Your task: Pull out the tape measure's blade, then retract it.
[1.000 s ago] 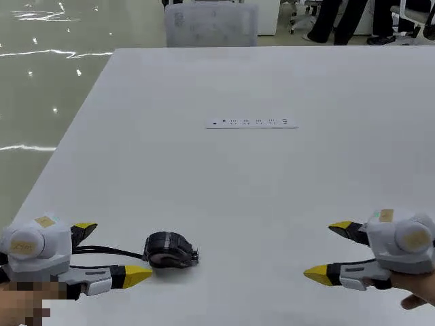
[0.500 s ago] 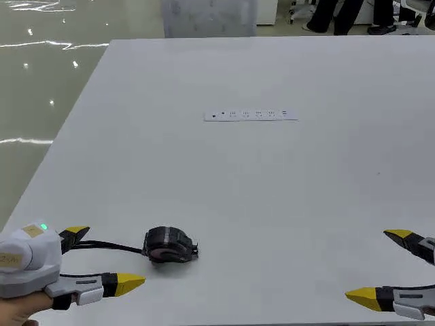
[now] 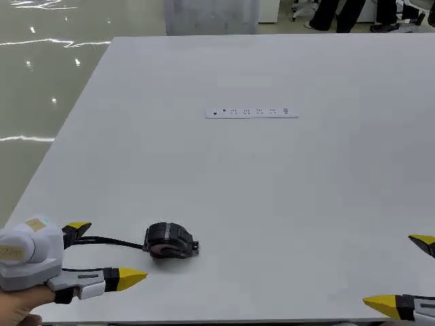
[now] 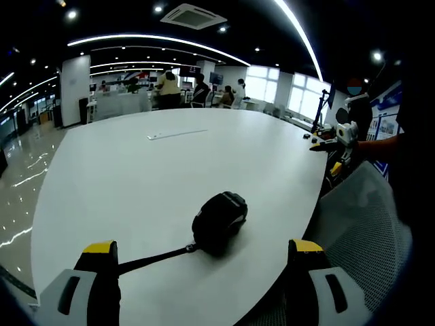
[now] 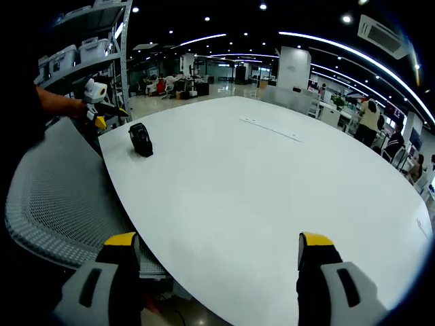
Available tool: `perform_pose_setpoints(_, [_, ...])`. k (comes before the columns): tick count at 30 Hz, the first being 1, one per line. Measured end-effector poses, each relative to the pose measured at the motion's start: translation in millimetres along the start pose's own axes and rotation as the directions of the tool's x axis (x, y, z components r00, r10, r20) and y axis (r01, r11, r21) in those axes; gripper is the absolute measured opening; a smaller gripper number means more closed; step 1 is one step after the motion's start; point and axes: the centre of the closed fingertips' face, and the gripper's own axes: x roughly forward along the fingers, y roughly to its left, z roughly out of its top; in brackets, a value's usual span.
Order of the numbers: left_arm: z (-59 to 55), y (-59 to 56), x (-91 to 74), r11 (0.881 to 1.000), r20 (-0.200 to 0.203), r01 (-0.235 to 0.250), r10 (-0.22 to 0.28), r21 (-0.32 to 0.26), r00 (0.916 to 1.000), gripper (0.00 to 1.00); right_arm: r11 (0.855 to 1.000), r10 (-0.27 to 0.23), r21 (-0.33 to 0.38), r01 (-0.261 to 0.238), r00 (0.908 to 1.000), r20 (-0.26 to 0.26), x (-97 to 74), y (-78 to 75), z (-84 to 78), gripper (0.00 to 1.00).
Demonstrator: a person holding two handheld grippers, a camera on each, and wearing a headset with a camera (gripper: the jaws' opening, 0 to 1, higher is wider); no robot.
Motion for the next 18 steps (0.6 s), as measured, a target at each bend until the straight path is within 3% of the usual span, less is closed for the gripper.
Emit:
perform_pose_setpoints(4, [-7.1,1.7,-2.3,1.0,-0.016,-0.008,0.008,-0.001,0.9998,1.0,1.0,0.005,-0.002,-0.005,0.9999,0.011,0.6,-1.1,6.7,0.98])
perform_pose_setpoints(18, [-9.1,-1.7,-5.6,1.0,-0.003,-0.007,0.007,-0.008,1.0,1.0,1.0,0.02,-0.005,-0.02,0.9995,0.025,2.8,-0.3,15.7,0.97])
